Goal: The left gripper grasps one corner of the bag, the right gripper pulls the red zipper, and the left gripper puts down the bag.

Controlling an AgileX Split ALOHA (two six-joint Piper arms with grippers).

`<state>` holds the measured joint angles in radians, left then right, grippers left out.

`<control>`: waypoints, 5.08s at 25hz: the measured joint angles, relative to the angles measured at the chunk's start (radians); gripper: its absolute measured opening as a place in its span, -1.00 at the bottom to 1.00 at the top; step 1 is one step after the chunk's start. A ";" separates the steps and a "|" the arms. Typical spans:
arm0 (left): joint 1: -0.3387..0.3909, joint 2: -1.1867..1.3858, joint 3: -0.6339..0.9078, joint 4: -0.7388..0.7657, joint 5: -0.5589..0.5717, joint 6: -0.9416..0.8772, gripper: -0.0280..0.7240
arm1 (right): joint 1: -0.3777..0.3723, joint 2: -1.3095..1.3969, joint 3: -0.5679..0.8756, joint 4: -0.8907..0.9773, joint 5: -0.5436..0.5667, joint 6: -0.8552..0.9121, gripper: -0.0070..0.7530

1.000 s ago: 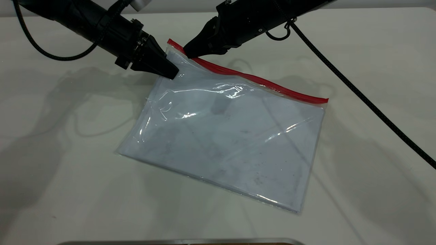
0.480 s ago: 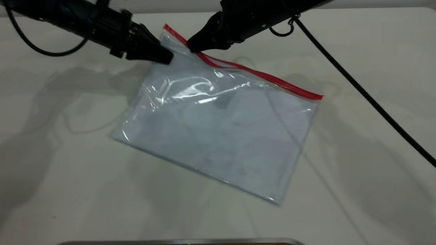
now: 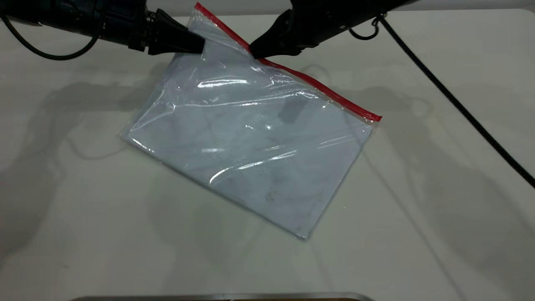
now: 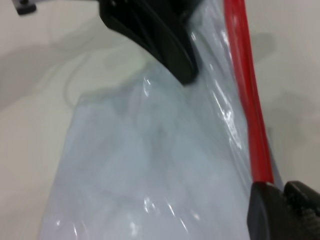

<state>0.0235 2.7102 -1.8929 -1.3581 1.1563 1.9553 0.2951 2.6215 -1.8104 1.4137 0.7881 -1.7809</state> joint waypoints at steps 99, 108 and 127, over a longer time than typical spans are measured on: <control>-0.238 -1.574 0.853 1.158 0.011 -1.831 0.10 | -0.222 -1.961 1.231 -1.283 0.398 1.559 0.07; -0.242 -1.994 1.274 1.264 -0.026 -1.962 0.10 | -0.222 -2.077 1.329 -1.380 0.319 1.740 0.03; -0.244 -2.544 1.408 1.416 -0.037 -1.988 0.10 | -0.222 -2.077 1.329 -1.383 0.316 1.755 -0.26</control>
<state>-0.2202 0.1665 -0.4851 0.0576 1.1192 -0.0330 0.0730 0.5443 -0.4816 0.0305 1.1043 -0.0263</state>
